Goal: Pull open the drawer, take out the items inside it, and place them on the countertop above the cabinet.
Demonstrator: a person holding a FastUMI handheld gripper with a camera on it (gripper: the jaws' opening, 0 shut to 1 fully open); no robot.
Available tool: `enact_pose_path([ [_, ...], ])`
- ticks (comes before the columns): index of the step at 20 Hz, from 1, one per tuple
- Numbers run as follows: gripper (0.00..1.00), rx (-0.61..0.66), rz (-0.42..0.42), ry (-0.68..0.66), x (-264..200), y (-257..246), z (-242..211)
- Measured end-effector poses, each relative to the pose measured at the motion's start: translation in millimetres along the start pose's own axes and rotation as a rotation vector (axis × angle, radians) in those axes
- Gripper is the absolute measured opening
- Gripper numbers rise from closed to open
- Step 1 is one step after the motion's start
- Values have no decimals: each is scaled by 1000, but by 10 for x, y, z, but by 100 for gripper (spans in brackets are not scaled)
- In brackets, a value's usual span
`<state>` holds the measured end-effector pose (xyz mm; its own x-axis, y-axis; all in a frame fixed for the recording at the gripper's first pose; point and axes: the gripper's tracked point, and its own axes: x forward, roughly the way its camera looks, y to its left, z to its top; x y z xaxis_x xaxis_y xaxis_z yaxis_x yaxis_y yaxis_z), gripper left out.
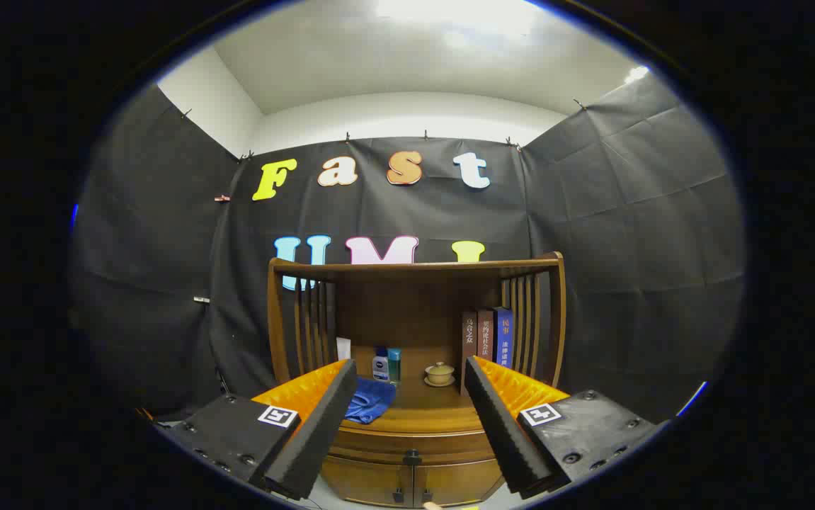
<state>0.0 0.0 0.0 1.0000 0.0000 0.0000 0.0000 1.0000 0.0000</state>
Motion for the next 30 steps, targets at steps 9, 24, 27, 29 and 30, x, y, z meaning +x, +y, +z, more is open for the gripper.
enact_pose_path([
  [9, 98, 13, 4, 6, 27, 83, 12],
  [24, 98, 12, -9, 31, 151, 74, -96],
  [27, 98, 10, -4, 41, 193, 88, -163],
  [29, 98, 5, -3, 54, 235, 84, -239],
  [30, 98, 6, -1, 64, 268, 84, -297],
])
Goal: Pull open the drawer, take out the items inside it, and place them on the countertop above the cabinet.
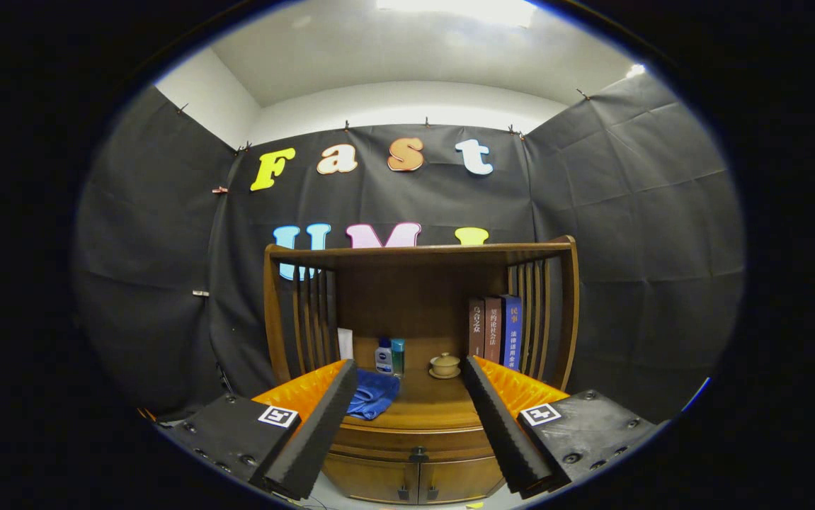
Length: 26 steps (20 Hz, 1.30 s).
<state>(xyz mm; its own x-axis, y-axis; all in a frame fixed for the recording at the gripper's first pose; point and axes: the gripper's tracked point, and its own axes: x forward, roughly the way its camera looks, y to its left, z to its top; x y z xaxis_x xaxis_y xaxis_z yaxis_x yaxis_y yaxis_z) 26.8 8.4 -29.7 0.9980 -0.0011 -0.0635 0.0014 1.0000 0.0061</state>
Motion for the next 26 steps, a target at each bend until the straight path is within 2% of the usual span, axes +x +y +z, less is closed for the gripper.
enact_pose_path([
  [4, 98, 19, -1, 54, 169, -28, -344],
  [7, 98, 16, -33, 106, 311, -99, -695],
  [17, 99, -11, -77, 316, 709, -146, -2147],
  [26, 99, 47, -92, 456, 954, -201, -3115],
])
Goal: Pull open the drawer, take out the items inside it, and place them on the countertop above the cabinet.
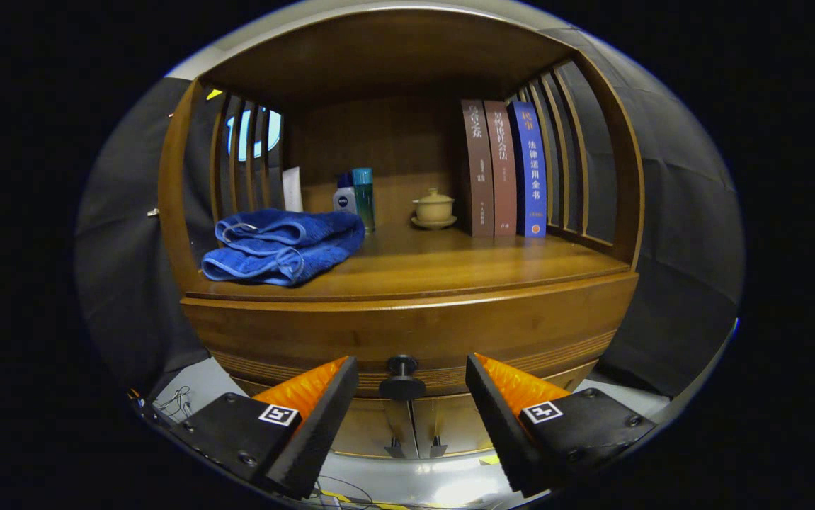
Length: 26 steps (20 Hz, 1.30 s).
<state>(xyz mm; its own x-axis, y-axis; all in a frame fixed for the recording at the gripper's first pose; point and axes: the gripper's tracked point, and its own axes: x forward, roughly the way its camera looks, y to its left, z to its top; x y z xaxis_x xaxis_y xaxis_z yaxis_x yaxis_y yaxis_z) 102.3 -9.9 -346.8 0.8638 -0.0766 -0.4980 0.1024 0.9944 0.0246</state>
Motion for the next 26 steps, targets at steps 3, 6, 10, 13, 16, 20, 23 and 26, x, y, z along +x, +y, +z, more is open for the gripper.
enact_pose_path([
  [3, 99, -19, -2, 48, 176, 25, -148],
  [6, 86, -38, 3, 89, 288, 78, -272],
  [10, 45, -45, 5, 111, 308, 75, -312],
  [13, 37, -61, -1, 120, 308, 62, -319],
  [16, 37, -40, 6, 131, 298, 67, -329],
  [20, 37, -51, 5, 140, 154, 56, -370],
  [23, 37, -49, 3, 152, -56, 38, -432],
  [26, 37, -48, 5, 163, -290, 25, -507],
])
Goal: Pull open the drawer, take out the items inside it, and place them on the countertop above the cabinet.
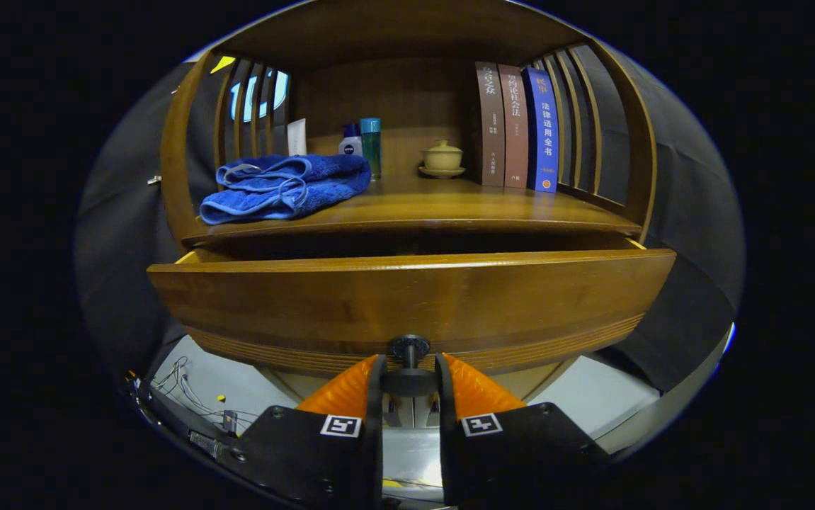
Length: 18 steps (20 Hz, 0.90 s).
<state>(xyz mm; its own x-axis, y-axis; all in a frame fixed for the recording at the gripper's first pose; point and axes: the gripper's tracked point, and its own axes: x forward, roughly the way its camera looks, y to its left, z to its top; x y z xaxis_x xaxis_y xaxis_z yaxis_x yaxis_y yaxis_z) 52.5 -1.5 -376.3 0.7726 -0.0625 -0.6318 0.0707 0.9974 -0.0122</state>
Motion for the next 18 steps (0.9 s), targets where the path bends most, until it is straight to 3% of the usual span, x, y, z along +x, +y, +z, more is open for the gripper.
enact_pose_path([
  [10, 37, 25, -5, 53, -758, 10, -398],
  [18, 36, 66, 3, 119, -1062, -20, -660],
])
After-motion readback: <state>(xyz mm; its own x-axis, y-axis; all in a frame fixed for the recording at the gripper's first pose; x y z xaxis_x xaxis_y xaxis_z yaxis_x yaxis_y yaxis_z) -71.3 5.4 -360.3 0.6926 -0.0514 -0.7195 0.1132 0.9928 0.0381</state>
